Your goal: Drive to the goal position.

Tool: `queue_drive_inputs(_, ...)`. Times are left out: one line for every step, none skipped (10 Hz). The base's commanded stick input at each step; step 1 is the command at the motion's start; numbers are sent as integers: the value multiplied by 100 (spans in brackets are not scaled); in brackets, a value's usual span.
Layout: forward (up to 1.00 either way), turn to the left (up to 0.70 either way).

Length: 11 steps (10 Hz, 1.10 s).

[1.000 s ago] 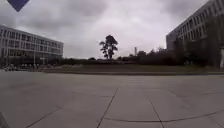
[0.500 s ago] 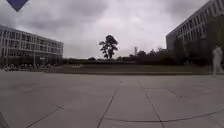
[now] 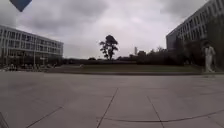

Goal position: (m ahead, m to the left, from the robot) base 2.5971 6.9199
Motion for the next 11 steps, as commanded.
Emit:
queue_drive_inputs(0,34)
queue_drive_inputs(0,32)
queue_drive_inputs(0,31)
queue_drive_inputs(0,30)
queue_drive_inputs(0,29)
queue_drive_inputs(0,30)
queue_drive_inputs(0,30)
queue_drive_inputs(0,30)
queue_drive_inputs(0,31)
queue_drive_inputs(0,34)
queue_drive_inputs(0,42)
